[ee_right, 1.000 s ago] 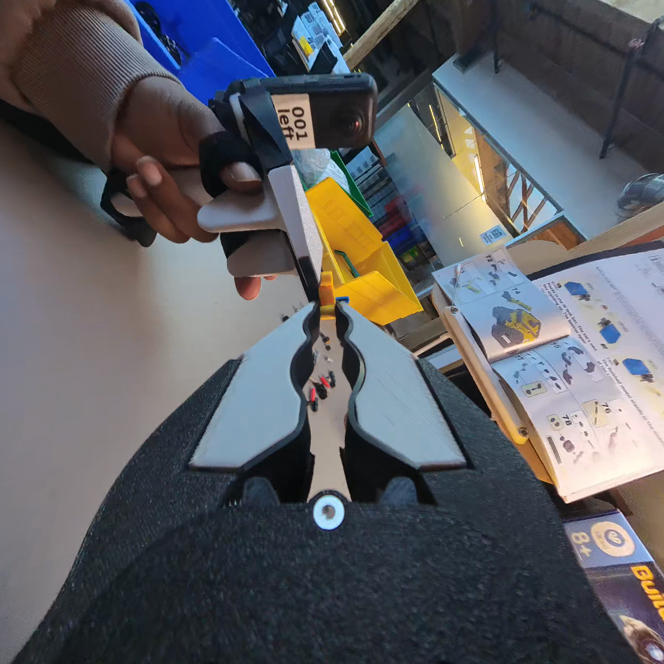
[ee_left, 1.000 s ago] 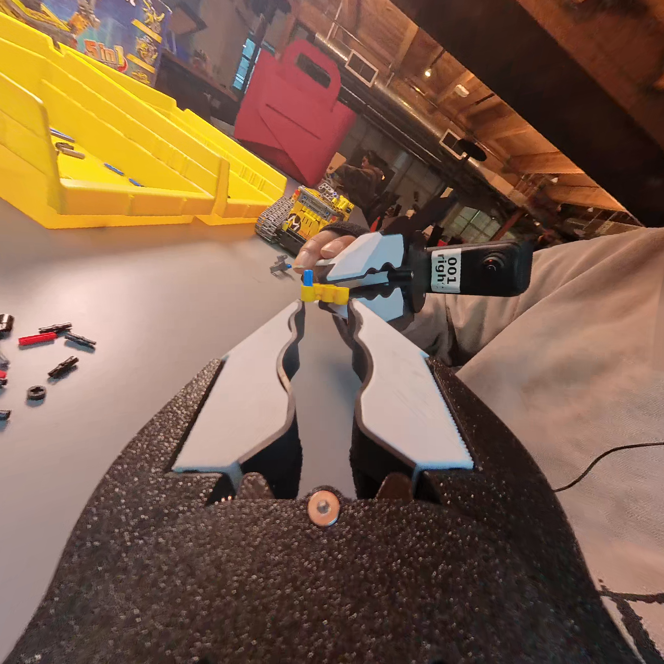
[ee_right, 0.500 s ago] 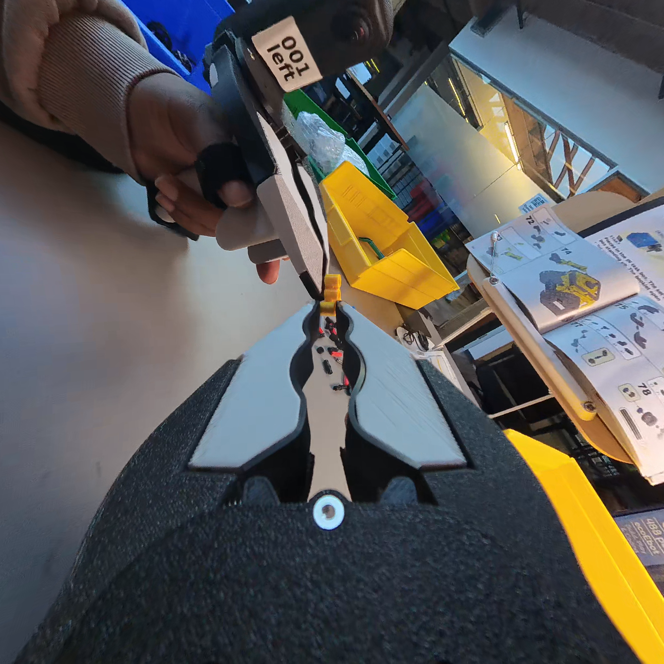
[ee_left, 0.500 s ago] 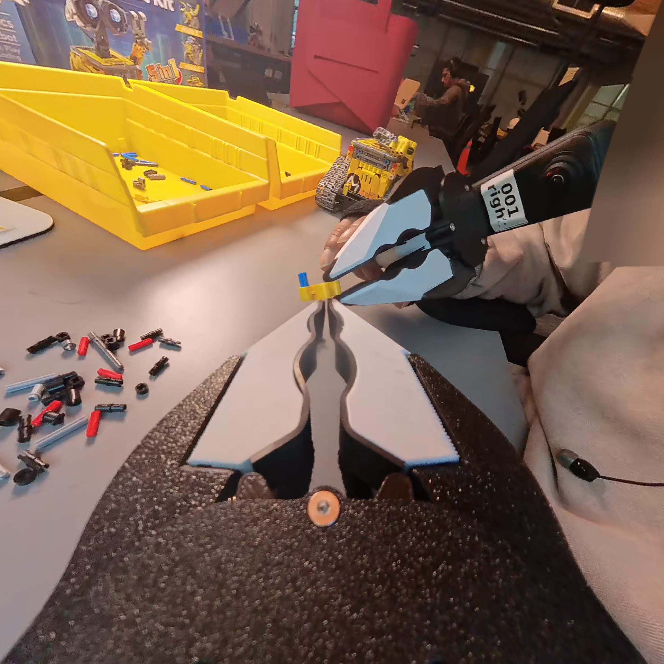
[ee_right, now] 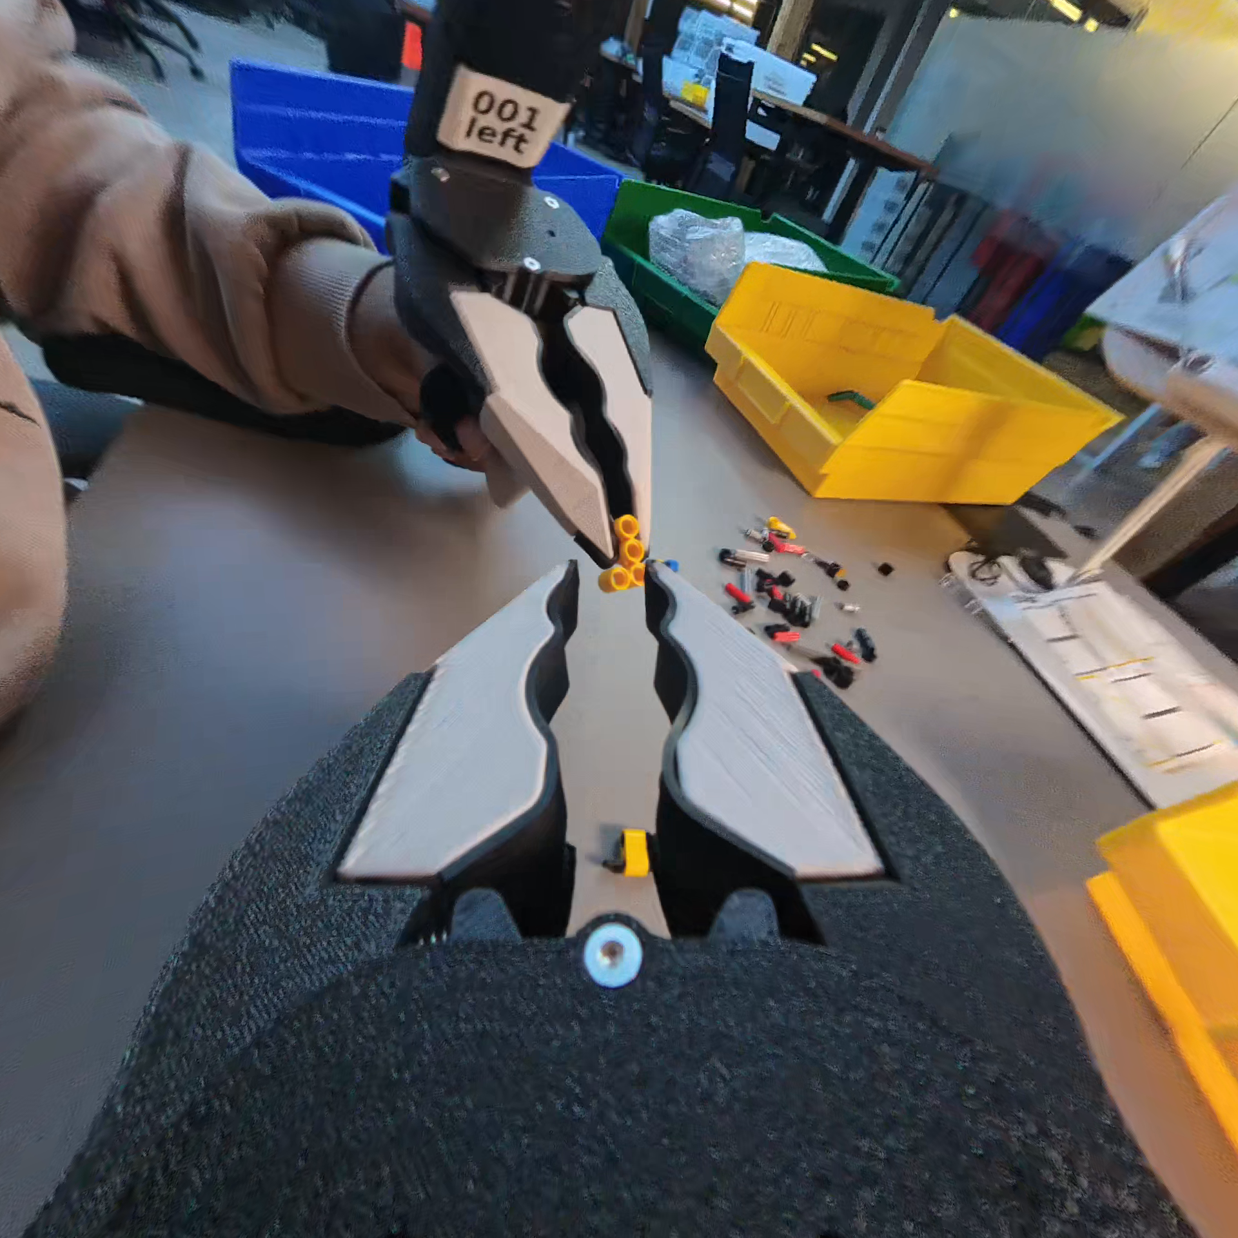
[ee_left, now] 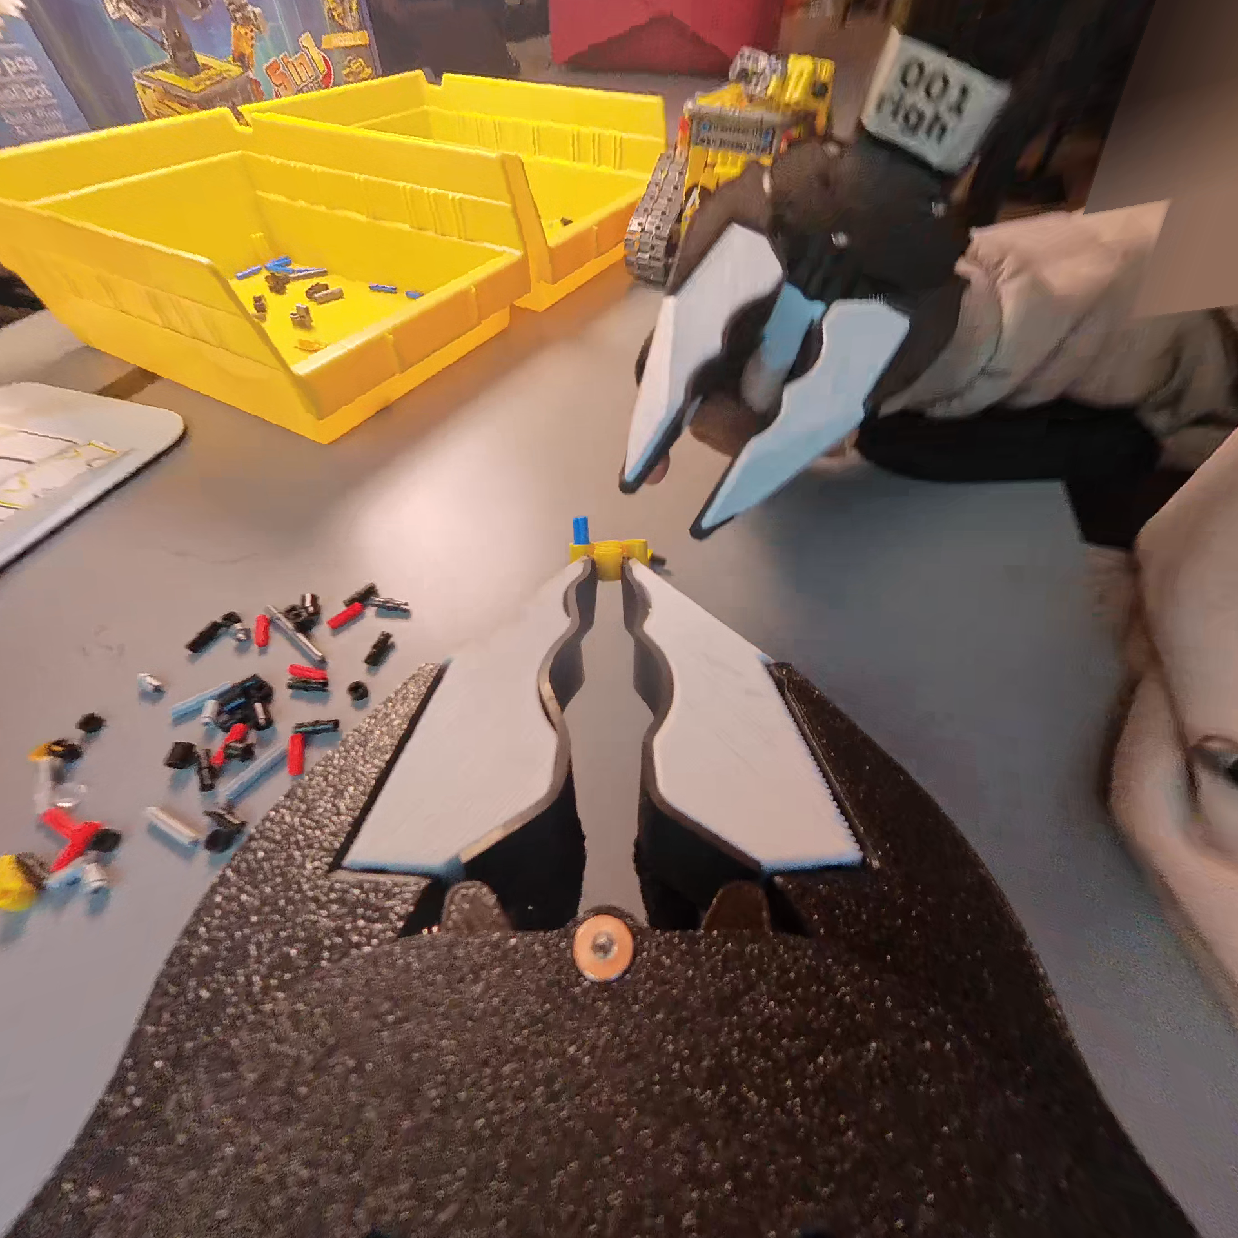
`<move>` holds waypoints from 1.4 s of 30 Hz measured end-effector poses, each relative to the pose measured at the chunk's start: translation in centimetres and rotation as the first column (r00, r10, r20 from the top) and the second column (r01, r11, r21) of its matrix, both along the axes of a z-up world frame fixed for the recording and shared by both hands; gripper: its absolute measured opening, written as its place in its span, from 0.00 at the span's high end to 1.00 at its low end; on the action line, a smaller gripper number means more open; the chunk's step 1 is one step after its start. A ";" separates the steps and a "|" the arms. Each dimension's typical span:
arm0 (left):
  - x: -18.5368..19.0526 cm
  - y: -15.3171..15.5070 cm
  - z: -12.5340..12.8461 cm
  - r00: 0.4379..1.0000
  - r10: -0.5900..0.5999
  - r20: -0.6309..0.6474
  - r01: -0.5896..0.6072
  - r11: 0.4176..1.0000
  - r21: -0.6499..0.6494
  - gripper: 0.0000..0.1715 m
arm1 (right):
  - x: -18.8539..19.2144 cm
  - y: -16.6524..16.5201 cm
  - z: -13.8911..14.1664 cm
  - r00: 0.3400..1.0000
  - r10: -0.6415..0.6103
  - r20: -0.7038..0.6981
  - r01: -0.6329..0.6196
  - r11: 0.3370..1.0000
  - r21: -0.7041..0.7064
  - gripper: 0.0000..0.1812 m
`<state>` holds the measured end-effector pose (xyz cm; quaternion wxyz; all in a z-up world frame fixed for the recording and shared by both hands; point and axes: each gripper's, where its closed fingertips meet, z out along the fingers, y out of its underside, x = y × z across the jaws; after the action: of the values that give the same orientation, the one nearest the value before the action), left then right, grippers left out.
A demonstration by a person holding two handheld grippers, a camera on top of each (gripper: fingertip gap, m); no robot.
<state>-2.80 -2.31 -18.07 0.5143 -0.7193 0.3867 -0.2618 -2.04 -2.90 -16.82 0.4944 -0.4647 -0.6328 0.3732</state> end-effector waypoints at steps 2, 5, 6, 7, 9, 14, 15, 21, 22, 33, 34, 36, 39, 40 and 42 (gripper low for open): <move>0.1 -0.4 -0.5 0.995 -0.015 -0.099 0.021 0.998 0.062 0.96 | 0.5 0.7 -0.3 0.999 0.005 0.034 -0.003 0.998 -0.062 0.90; 0.8 -0.9 -1.4 0.978 -0.044 -0.205 0.067 0.992 0.108 0.96 | 0.7 0.9 -2.1 0.988 0.016 0.151 -0.021 0.999 0.035 0.90; 1.0 -1.1 -1.6 0.972 -0.055 -0.227 0.083 0.990 0.118 0.96 | 0.7 0.7 -2.6 0.984 0.022 0.178 -0.033 0.998 0.056 0.90; 1.2 -1.3 -1.8 0.967 -0.063 -0.247 0.096 0.987 0.125 0.96 | 0.7 0.4 -3.0 0.980 0.035 0.197 -0.047 0.997 0.056 0.91; 1.2 -1.3 -2.1 0.959 -0.065 -0.275 0.106 0.985 0.137 0.96 | 0.7 0.1 -3.4 0.976 0.045 0.214 -0.057 0.997 0.052 0.93; 1.5 -1.9 -2.0 0.957 -0.091 -0.275 0.137 0.979 0.152 0.96 | 0.9 -0.5 -2.9 0.977 0.100 0.190 -0.096 0.995 -0.031 0.95; 1.5 -1.9 -1.9 0.956 -0.089 -0.279 0.138 0.977 0.162 0.96 | 0.9 -0.5 -2.8 0.976 0.109 0.188 -0.100 0.993 -0.058 0.95; 1.5 -2.2 -1.8 0.955 -0.103 -0.277 0.153 0.974 0.169 0.96 | 0.9 -0.8 -2.6 0.976 0.139 0.167 -0.111 0.980 -0.166 0.95; 1.6 -2.3 -1.8 0.955 -0.111 -0.274 0.161 0.973 0.166 0.96 | 0.9 -0.6 -2.4 0.978 0.137 0.156 -0.108 0.977 -0.183 0.95; 2.1 -3.0 0.9 0.986 -0.154 -0.064 0.163 0.972 0.169 0.96 | 0.6 -1.3 0.3 0.986 0.161 -0.032 -0.163 0.934 -0.317 0.99; 2.1 -3.1 1.6 0.987 -0.163 -0.012 0.163 0.973 0.166 0.96 | 0.5 -1.3 0.9 0.984 0.162 -0.072 -0.177 0.921 -0.346 0.99; 2.1 -3.3 2.7 0.982 -0.175 0.072 0.161 0.973 0.167 0.96 | 0.5 -1.5 2.1 0.978 0.156 -0.142 -0.199 0.905 -0.376 0.99; 2.1 -3.5 4.0 0.966 -0.196 0.168 0.169 0.972 0.164 0.96 | 0.3 -1.7 3.4 0.963 0.147 -0.224 -0.232 0.879 -0.417 0.98; 2.1 -3.6 4.3 0.960 -0.202 0.194 0.172 0.972 0.162 0.96 | 0.3 -1.8 3.8 0.958 0.149 -0.246 -0.246 0.868 -0.431 0.99; 2.0 -3.5 4.9 0.952 -0.203 0.230 0.168 0.972 0.165 0.96 | 0.2 -1.7 4.4 0.951 0.132 -0.279 -0.252 0.852 -0.459 0.98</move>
<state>-0.81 -5.84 -13.21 0.5815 -0.6029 0.4039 -0.3677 -1.88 -4.59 -12.46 0.3925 -0.4606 -0.4976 0.6215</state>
